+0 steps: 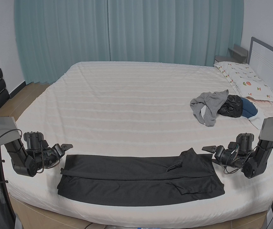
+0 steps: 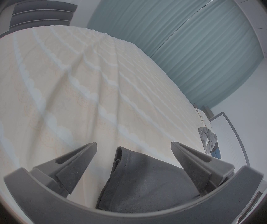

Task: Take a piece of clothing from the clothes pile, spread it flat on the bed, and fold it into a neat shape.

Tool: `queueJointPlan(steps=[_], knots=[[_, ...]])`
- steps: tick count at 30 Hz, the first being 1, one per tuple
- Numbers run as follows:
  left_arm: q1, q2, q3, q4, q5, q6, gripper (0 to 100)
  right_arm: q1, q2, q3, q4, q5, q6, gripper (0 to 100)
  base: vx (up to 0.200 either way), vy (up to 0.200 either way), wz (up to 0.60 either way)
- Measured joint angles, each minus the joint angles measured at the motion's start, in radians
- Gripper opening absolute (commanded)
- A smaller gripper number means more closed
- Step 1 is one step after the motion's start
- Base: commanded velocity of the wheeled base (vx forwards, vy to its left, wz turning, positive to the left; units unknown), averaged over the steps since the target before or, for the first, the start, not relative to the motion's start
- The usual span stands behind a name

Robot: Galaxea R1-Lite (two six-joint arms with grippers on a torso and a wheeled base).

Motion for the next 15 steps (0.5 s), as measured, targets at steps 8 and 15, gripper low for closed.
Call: queueJointPlan(steps=[8,15], knots=[[-0.031,0.036,-0.020,-0.009,0.001,0.001,100,0.002,0.009,0.005,-0.003,0.000,0.000,100,0.000,0.000,0.00],[-0.042,0.057,-0.021,-0.037,0.003,0.008,0,0.002,0.012,0.001,-0.012,0.001,0.000,100,0.000,0.000,0.00]])
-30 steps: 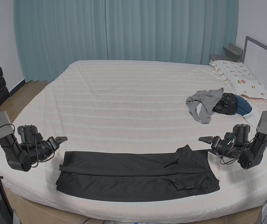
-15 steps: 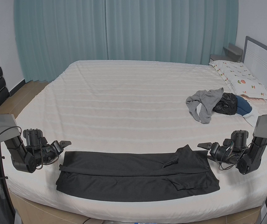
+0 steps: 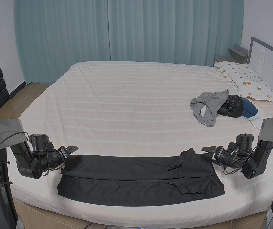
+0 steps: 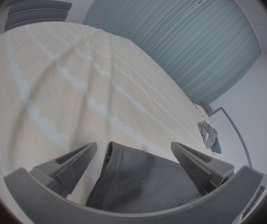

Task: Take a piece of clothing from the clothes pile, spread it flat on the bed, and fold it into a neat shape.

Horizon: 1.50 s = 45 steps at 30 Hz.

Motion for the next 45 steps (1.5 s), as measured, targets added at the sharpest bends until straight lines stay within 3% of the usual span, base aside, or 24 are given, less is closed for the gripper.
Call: queueJointPlan(steps=[39,40,45], knots=[[0.016,0.027,0.013,-0.079,0.036,-0.064,0,-0.001,0.061,-0.061,-0.043,-0.014,-0.006,100,0.000,0.000,0.00],[0.016,0.027,0.013,-0.079,0.036,-0.064,0,-0.002,0.064,-0.065,-0.043,-0.014,-0.006,0,0.000,0.000,0.00],[0.016,0.027,0.013,-0.079,0.036,-0.064,0,-0.004,0.081,-0.083,-0.043,-0.021,-0.007,0,0.000,0.000,0.00]])
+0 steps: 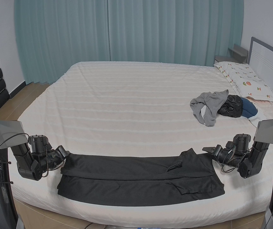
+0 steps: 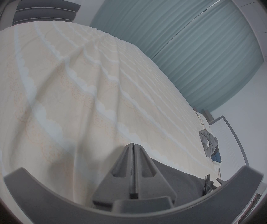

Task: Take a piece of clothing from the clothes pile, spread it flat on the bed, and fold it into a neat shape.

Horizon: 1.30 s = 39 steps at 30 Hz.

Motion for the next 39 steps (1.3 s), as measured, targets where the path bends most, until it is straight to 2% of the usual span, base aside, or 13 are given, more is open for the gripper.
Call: queueJointPlan(steps=[4,18,31,32,36,37,39], knots=[[0.001,0.000,-0.001,-0.005,0.000,-0.001,0,-0.001,0.009,-0.007,0.000,-0.028,-0.002,0,0.000,0.000,0.00],[0.024,0.001,-0.011,-0.008,0.001,-0.001,0,-0.015,0.016,-0.030,-0.035,-0.056,0.005,0,0.000,0.000,0.00],[0.036,0.001,-0.017,-0.008,0.003,0.000,0,-0.020,0.025,-0.033,-0.036,-0.060,0.005,0,0.000,0.000,0.00],[0.036,0.001,-0.017,-0.008,0.003,-0.001,100,-0.020,0.026,-0.033,-0.034,-0.060,0.005,0,0.000,0.000,0.00],[0.036,0.002,-0.018,-0.008,0.004,-0.001,100,-0.020,0.027,-0.031,-0.031,-0.059,0.003,0,0.000,0.000,0.00],[0.036,0.003,-0.018,-0.008,0.003,-0.001,100,-0.020,0.028,-0.031,-0.031,-0.059,0.003,100,0.000,0.000,0.00],[0.036,0.005,-0.018,-0.009,0.003,-0.001,100,-0.020,0.029,-0.029,-0.031,-0.059,0.004,100,0.000,0.000,0.00]])
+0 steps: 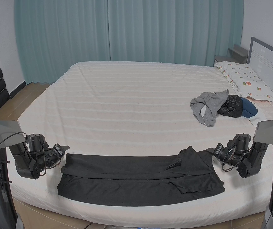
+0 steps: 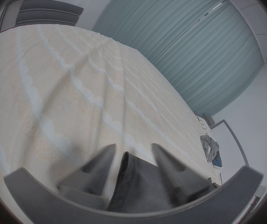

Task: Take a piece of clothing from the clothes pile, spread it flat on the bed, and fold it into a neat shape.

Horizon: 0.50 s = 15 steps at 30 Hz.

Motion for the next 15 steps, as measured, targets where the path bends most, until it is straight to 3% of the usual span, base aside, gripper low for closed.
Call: queueJointPlan(steps=[12,15], knots=[[0.001,-0.070,0.124,-0.001,-0.011,-0.002,100,0.012,-0.072,0.089,-0.008,0.009,0.026,100,0.000,0.000,0.00],[-0.001,-0.104,0.172,-0.005,-0.013,-0.002,100,0.014,-0.087,0.104,-0.007,0.009,0.035,100,-0.200,0.000,0.00]])
